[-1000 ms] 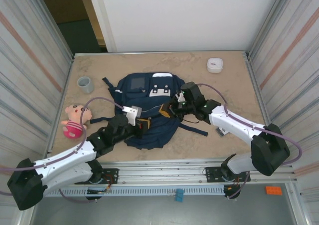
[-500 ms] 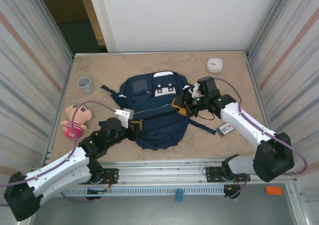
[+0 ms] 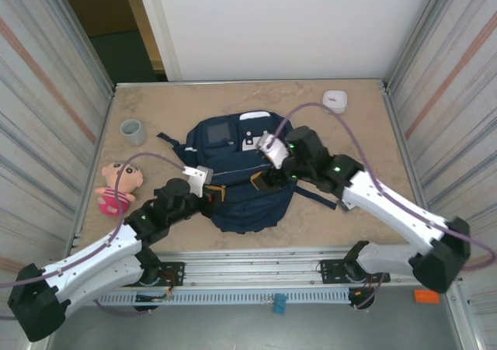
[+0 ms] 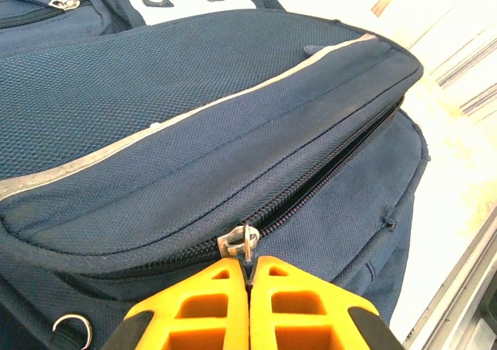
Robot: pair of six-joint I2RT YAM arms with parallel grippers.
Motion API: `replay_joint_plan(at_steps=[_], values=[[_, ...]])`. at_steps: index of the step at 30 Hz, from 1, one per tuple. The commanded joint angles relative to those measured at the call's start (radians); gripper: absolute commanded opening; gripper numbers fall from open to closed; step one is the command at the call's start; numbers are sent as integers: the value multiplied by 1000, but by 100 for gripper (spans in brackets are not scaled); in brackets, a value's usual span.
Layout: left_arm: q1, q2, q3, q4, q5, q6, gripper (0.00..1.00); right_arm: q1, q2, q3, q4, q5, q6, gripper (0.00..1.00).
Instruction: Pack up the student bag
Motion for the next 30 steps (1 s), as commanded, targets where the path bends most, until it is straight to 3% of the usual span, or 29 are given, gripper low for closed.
replay_joint_plan(at_steps=[1,8,11,15,19,22,25,26,29,30], values=[[3,-9,56,50,30,26,0,32,99,37,6,9,-284,72],[3,-7,58,55,36,27,0,32,229,62,93,-25,-340,69],[3,-7,59,42,19,25,0,25,247,80,78,-37,-357,42],[5,-17,70,-58,-105,8,0,-9,218,112,27,-111,-363,0],[41,-44,51,-113,-165,-5,0,-64,181,132,-46,-203,-395,0],[91,-69,31,-138,-162,-12,0,-108,155,135,-73,-281,-423,0],[135,-88,7,-111,-111,6,0,-128,153,142,-87,-275,-438,0],[148,-91,0,-84,-71,21,0,-123,160,146,-94,-257,-440,8],[160,-90,-10,-9,15,43,0,-93,185,157,-99,-204,-442,48],[160,-87,-8,5,33,47,0,-77,192,155,-89,-180,-444,54]])
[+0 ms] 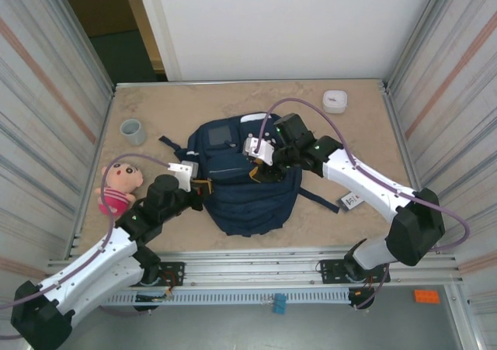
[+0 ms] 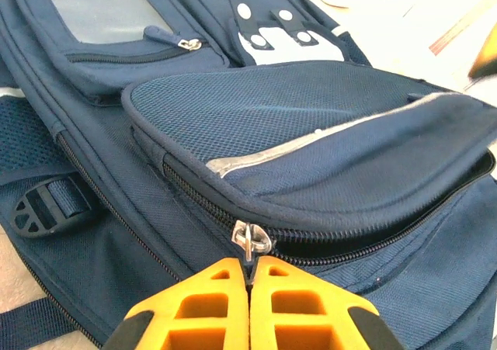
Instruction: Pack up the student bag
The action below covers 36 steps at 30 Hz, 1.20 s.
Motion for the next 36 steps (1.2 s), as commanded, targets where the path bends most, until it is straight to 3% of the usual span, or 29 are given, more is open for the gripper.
replay_joint_plan(at_steps=[1,6,12,14,19,21,25,32,36], values=[[12,-11,-4,97,72,41,0,43,2,29,-8,66,-18,58],[13,-2,8,107,94,44,0,111,54,37,49,115,-8,66],[13,-3,19,120,113,50,0,127,108,50,83,98,16,67],[13,-2,22,117,114,52,0,124,124,56,89,102,21,59],[13,-5,26,58,28,54,0,109,114,106,42,42,20,15],[16,-6,20,42,-21,62,0,98,97,125,3,11,0,2],[62,2,-2,64,-46,70,0,73,56,157,-82,-46,-67,0],[219,101,-7,154,40,86,0,50,35,193,-169,-131,-199,0],[251,195,25,170,46,133,0,38,42,220,-193,-175,-235,0]])
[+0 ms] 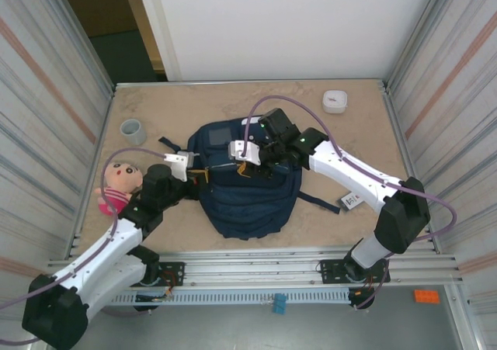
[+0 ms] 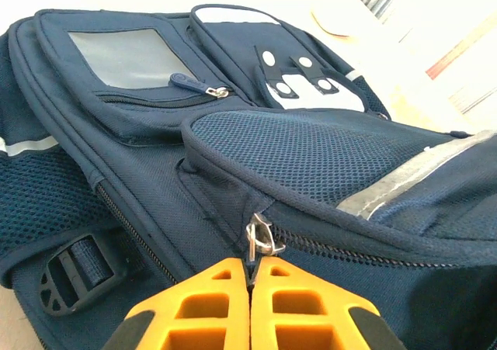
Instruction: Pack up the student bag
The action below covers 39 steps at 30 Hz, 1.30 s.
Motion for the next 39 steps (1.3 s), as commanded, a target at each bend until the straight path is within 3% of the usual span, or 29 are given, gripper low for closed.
replay_joint_plan(at_steps=[1,5,7,12,14,17,20,23,27,30,34,37,39], values=[[58,76,28,0,-128,54,0,-21,-71,65,-111,-129,-73,0],[63,151,62,15,-151,76,5,-30,-67,77,-114,-144,-81,0],[64,165,82,19,-127,87,12,-32,-64,77,-111,-136,-78,0],[64,106,121,33,115,220,52,-45,-43,77,-105,-150,-71,0],[62,63,141,3,242,325,63,-43,-35,83,-105,-164,-63,0],[54,25,161,-27,397,547,69,-43,-28,93,-105,-179,-50,0],[21,45,207,-88,425,734,74,-44,-23,93,-103,-179,-45,0],[4,109,259,-121,444,820,76,-43,-28,88,-103,-181,-39,0],[-14,212,307,-96,441,840,79,-43,-33,85,-97,-188,-28,0],[-34,276,331,-72,433,858,72,-43,-33,85,-94,-194,-23,0],[-49,325,345,-57,441,872,45,-48,-41,81,-81,-189,-1,4],[-49,312,310,-17,437,872,15,-72,-59,59,-57,-177,67,27],[-44,291,291,-15,428,867,5,-101,-88,14,-41,-181,111,44]])
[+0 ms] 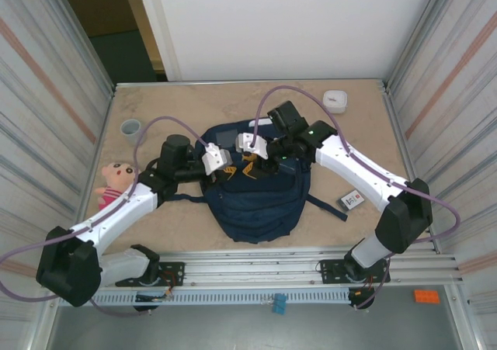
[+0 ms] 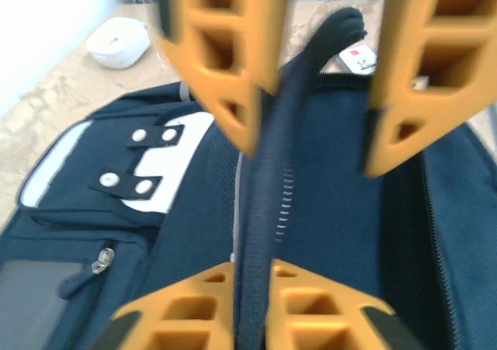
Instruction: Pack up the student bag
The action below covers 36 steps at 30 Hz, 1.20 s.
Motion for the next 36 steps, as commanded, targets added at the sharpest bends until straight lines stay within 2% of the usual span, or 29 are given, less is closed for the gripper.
replay_joint_plan(at_steps=[1,7,14,15,17,21,23,25,28,32,34,36], values=[[13,-48,-25,45,6,7,3,-51,-96,-63,58,-64,96,50],[45,-124,-81,38,19,-30,1,-160,-236,-296,189,-57,213,63],[57,-155,-108,56,2,-78,1,-202,-255,-372,199,-114,284,62],[56,-158,-109,55,0,-81,1,-201,-248,-377,207,-112,290,60],[56,-165,-111,45,-15,-83,0,-201,-232,-378,222,-115,300,47],[75,-207,-125,2,-80,-97,1,-200,-194,-368,324,-159,352,6],[97,-239,-137,-24,-115,-109,2,-192,-161,-355,364,-182,359,0],[116,-273,-143,-70,-116,-100,6,-185,-116,-321,371,-190,351,0],[118,-325,-142,-155,-116,-56,21,-174,-51,-254,352,-215,318,0],[118,-375,-128,-189,-126,-62,49,-144,-1,-177,286,-220,213,0],[118,-371,-99,-189,-124,-64,59,-140,19,-141,244,-224,179,0],[116,-338,-57,-198,-98,-51,64,-138,33,-116,214,-228,160,0]])
